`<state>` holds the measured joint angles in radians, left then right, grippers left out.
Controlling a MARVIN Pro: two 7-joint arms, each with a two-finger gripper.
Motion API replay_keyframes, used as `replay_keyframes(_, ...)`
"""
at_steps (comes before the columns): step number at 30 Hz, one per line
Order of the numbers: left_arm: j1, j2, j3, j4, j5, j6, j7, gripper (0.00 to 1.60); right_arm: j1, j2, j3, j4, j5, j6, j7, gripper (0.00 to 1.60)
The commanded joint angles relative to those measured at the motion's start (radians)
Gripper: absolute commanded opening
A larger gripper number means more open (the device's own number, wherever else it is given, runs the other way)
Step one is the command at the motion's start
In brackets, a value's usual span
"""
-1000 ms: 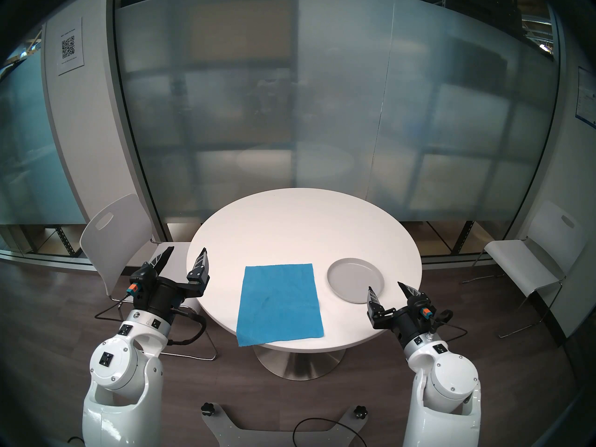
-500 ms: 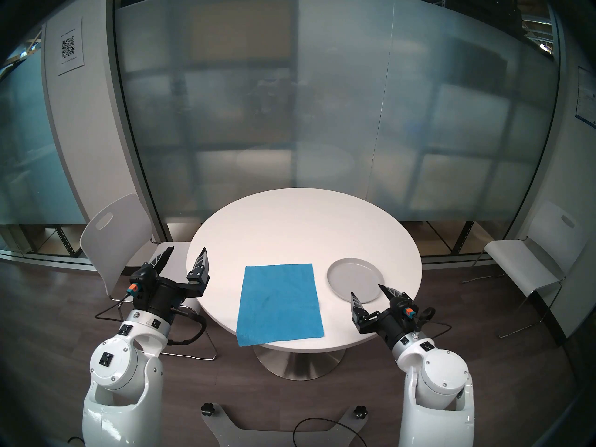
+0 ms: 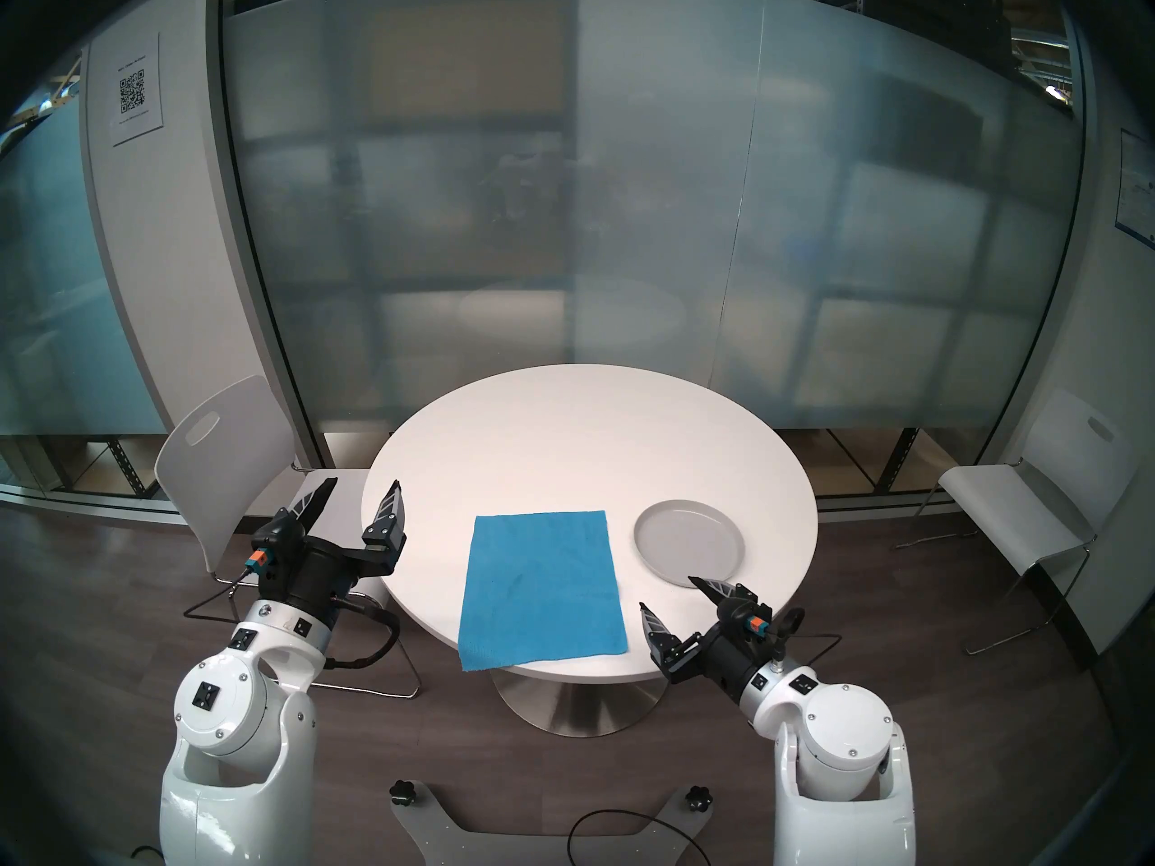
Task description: Fold the napkin in half twice and place it beside the plate
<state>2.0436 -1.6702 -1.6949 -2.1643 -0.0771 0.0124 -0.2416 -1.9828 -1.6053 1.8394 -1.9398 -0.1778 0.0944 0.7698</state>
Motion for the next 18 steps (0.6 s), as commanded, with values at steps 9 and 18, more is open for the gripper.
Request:
replay_keyframes(9,0.000,0.000,0.000,-0.019,0.000,-0.002,0.000,1.60,0.015,0.090,-0.006,-0.017,-0.020,0.004,0.107,1.60)
replay_keyframes(18,0.000,0.000,0.000,-0.019,0.000,-0.002,0.000,1.60,0.013,0.090,-0.014,0.004,-0.022,-0.016,0.130,1.60)
